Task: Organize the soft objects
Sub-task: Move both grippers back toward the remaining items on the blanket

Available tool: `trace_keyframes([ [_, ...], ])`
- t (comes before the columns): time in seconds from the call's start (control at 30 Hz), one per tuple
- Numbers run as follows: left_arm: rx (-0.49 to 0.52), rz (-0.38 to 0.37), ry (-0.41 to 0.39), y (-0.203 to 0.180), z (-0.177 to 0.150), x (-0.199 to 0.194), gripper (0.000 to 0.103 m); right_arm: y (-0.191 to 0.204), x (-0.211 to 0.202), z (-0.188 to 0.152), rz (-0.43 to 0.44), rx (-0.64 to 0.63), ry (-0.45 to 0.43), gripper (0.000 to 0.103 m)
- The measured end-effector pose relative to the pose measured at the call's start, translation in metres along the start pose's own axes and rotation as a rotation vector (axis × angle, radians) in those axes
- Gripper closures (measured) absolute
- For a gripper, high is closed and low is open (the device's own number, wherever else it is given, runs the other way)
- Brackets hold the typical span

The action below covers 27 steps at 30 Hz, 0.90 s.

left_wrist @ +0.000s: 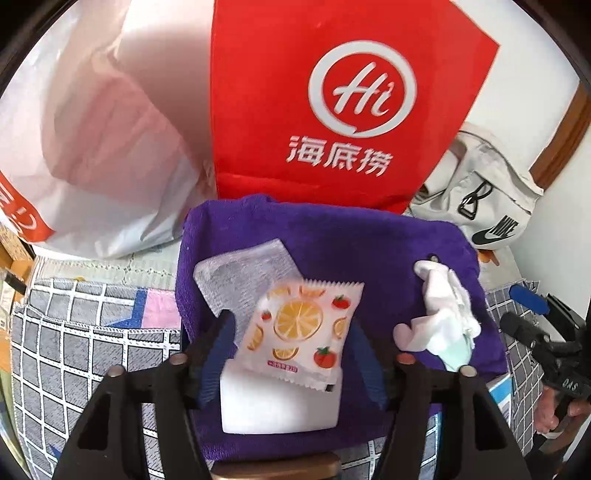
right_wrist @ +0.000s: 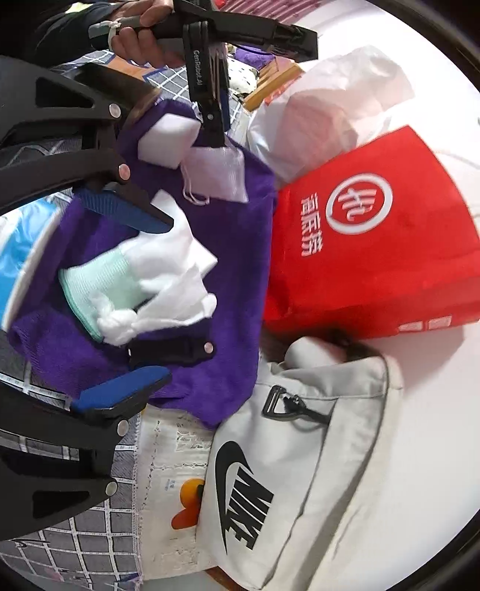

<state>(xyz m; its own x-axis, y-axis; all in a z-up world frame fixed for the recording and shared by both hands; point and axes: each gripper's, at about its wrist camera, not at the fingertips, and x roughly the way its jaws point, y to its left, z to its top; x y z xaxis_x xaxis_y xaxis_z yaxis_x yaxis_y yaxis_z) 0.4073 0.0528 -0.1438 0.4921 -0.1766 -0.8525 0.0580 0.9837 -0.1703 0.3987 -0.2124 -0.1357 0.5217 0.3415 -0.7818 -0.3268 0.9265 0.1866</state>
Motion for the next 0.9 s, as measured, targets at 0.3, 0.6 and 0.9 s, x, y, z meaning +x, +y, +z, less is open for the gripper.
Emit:
trace_keyframes([
  [0.3,0.006,0.006,-0.022,-0.004,-0.01,-0.037,0.036,0.022,-0.031,-0.025,-0.01,0.003,-0.016,0.028],
  [0.6,-0.022,0.002,-0.097,0.009,-0.05,-0.093,0.036,0.058,-0.071,-0.066,0.064,0.02,-0.059,0.028],
  [0.9,-0.043,0.009,-0.097,0.026,-0.116,-0.121,0.036,0.113,-0.07,-0.121,0.114,-0.049,0.073,0.028],
])
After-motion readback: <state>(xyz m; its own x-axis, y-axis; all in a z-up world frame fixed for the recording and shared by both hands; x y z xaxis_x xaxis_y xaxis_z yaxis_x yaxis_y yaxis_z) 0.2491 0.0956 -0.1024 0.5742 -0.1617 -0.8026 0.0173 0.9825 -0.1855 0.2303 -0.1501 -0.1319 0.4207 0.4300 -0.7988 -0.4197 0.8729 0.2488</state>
